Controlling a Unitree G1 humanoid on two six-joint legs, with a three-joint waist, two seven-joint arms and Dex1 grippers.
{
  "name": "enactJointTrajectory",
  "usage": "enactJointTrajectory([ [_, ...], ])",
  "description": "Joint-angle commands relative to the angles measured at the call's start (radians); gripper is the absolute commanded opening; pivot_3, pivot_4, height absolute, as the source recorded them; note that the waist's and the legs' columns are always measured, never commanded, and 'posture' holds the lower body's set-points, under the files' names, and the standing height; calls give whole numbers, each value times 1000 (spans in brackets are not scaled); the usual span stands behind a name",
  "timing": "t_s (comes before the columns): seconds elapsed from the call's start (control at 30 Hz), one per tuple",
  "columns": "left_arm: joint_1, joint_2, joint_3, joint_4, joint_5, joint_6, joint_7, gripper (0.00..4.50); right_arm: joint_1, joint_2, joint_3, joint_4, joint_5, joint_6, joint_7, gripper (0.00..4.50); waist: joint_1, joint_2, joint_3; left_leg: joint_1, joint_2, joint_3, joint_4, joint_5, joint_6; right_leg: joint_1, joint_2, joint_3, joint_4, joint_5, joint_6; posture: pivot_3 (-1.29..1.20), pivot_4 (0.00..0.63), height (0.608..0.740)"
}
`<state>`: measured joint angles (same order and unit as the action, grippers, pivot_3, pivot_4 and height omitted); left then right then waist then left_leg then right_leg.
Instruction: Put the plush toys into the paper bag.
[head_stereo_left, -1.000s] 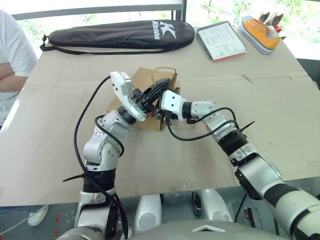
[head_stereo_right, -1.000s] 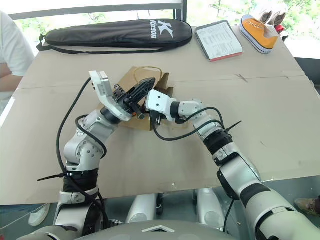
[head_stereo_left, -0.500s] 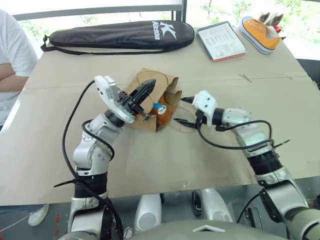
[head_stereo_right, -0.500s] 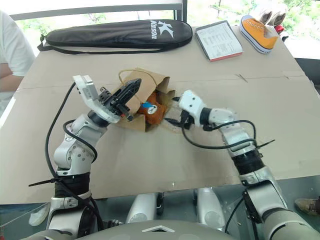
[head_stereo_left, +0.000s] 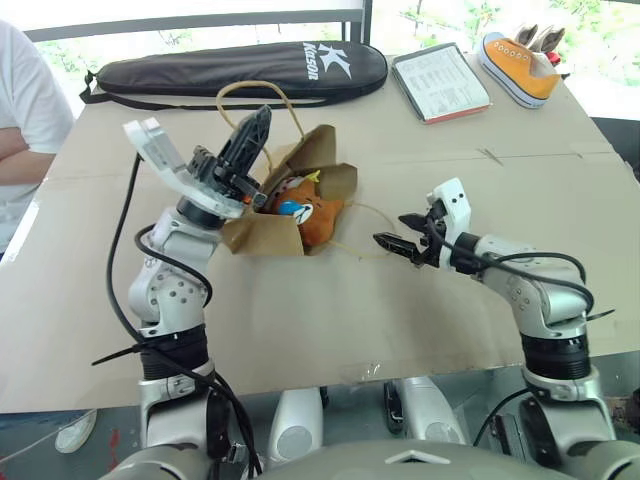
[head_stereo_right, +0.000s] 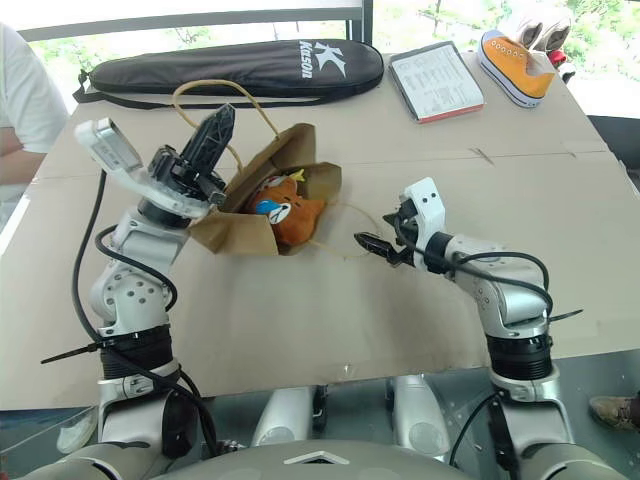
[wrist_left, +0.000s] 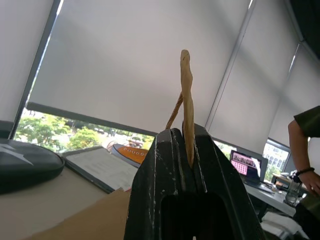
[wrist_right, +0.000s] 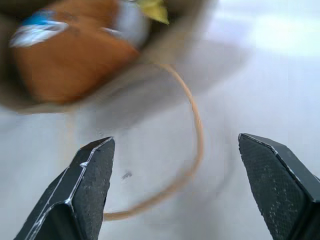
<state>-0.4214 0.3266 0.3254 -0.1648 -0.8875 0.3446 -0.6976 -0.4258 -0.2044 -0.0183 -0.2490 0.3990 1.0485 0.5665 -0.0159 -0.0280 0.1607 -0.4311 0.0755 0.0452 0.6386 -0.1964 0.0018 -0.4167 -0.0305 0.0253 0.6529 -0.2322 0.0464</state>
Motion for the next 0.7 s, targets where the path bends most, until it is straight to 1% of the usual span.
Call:
enactJointTrajectory([
  [0.03,-12,22,26,-5,-26,-1,-20,0,-44,18,-23,16,33,23,-43,3768,1,0,0,0,0,0,0,0,0,0,0,0,0,0,0,0,150,740],
  [0.1,-11,23,24,-11,-17,-8,-15,0,-69,31,3,75,25,17,-52,3768,3,0,0,0,0,0,0,0,0,0,0,0,-1,0,0,0,150,740],
  [0.17,-6,23,19,-24,-4,-15,-8,0,-96,59,-8,116,34,-15,-64,3266,3,0,0,-1,0,0,0,0,0,0,0,0,-1,0,0,0,150,740],
  [0.23,5,27,17,-37,3,-16,-4,0,-101,83,-52,83,104,2,-42,2477,3,0,0,-1,0,0,0,0,0,0,0,0,-1,0,0,0,150,740],
  [0.27,8,29,16,-40,5,-16,-4,0,-97,84,-61,58,133,12,-27,1963,3,0,0,-1,0,0,0,0,0,0,0,0,-1,0,0,0,150,740],
  [0.3,11,31,14,-42,8,-16,-5,0,-90,81,-67,35,158,17,-14,1704,3,0,0,-1,0,0,0,0,0,0,0,0,-1,0,0,0,150,740],
  [0.33,12,31,13,-43,10,-16,-6,0,-83,82,-80,9,195,24,-1,1190,3,0,0,-1,0,0,-1,0,0,0,0,0,-1,0,0,0,150,740],
  [0.37,13,31,12,-44,11,-17,-7,0,-78,84,-94,-11,231,29,9,558,3,0,0,-1,0,0,-1,0,0,0,0,0,-2,0,0,0,150,740],
  [0.4,13,32,8,-44,13,-18,-11,0,-77,89,-117,-36,277,35,18,145,3,0,0,-1,0,0,-1,0,0,0,0,0,-2,0,0,0,150,740],
  [0.5,2,38,9,-40,6,-13,-17,0,-104,107,-192,-96,420,75,3,145,2,0,0,-1,0,0,-1,0,0,0,0,-1,-2,0,0,0,150,740],
  [0.57,-15,47,28,-25,-26,7,-15,0,-140,117,-237,-130,515,93,-29,145,2,0,0,-1,0,0,-1,0,0,0,0,-1,-2,0,0,0,150,740],
  [0.7,-76,115,68,57,-86,87,-25,0,-256,113,-303,-187,672,126,-182,145,0,0,0,-1,0,-1,-1,0,0,0,0,-1,-1,0,0,0,150,740],
])
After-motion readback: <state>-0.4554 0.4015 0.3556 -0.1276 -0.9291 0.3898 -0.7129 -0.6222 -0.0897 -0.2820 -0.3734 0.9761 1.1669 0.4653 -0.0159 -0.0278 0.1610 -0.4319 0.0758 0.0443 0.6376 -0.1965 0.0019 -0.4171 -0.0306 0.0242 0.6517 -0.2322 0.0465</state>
